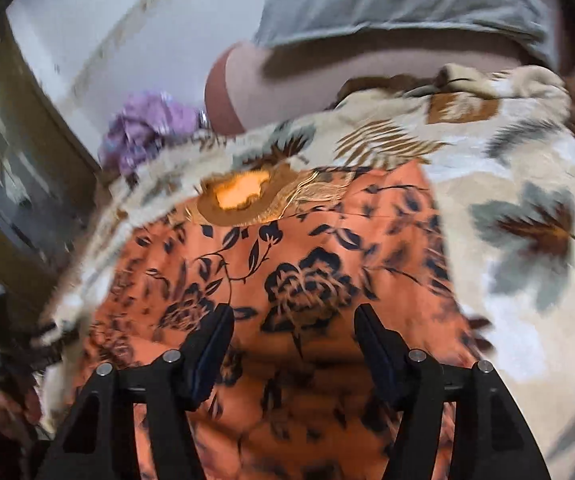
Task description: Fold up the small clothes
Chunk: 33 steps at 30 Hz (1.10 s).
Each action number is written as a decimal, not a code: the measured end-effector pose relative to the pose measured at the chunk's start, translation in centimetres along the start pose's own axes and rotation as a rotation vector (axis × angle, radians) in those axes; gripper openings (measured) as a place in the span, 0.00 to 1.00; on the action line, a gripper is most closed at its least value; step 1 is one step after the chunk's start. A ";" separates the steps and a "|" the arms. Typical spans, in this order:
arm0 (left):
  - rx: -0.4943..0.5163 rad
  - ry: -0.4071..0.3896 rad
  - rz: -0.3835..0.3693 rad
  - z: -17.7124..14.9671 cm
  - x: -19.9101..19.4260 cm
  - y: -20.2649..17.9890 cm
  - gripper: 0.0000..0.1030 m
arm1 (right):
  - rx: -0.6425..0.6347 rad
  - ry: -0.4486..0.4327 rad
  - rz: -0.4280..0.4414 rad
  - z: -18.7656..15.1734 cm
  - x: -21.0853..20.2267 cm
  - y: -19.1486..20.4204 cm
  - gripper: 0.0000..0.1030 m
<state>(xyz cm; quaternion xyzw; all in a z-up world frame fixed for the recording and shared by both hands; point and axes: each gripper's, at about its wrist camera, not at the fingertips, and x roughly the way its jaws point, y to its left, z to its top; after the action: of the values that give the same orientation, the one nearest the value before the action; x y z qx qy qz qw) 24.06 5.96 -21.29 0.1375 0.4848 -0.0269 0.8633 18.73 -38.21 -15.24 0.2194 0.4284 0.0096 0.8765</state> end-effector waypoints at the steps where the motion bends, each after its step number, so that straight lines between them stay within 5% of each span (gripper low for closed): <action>1: -0.003 0.007 -0.008 -1.3 -0.6 0.7 0.76 | 0.028 -0.003 0.011 -0.5 -1.1 -0.6 0.64; 8: -0.027 0.081 -0.155 -8.9 -3.5 3.1 0.76 | 0.203 0.000 0.119 -6.9 -8.9 -4.7 0.65; 13: -0.046 0.090 -0.247 -11.5 -4.3 3.0 0.75 | 0.267 0.036 0.135 -12.2 -12.5 -7.1 0.65; 14: -0.051 0.094 -0.265 -11.7 -4.3 3.0 0.71 | 0.286 0.046 0.136 -13.2 -13.1 -7.7 0.65; 17: -0.049 0.122 -0.309 -12.4 -4.3 2.7 0.35 | 0.341 0.062 0.132 -15.7 -14.1 -9.1 0.65; 18: -0.044 0.126 -0.317 -12.5 -4.3 2.6 0.31 | 0.358 0.063 0.133 -16.4 -14.4 -9.5 0.65; 23: -0.047 0.127 -0.349 -13.3 -5.0 2.5 0.33 | 0.375 0.121 0.110 -18.0 -14.0 -9.6 0.65; 26: -0.074 0.153 -0.370 -13.7 -4.8 3.0 0.51 | 0.345 0.187 0.050 -18.7 -12.9 -8.7 0.65; 30: -0.042 0.173 -0.372 -14.3 -4.5 2.6 0.52 | 0.257 0.271 -0.041 -20.0 -11.2 -6.3 0.64; 33: -0.009 0.169 -0.377 -14.7 -4.7 2.1 0.52 | 0.166 0.295 -0.134 -20.2 -10.6 -4.5 0.48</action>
<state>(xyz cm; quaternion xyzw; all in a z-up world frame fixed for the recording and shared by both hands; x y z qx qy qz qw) 9.77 11.38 -24.08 0.0423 0.5727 -0.1743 0.7999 -4.02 -36.89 -19.93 0.2581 0.5652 -0.0520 0.7818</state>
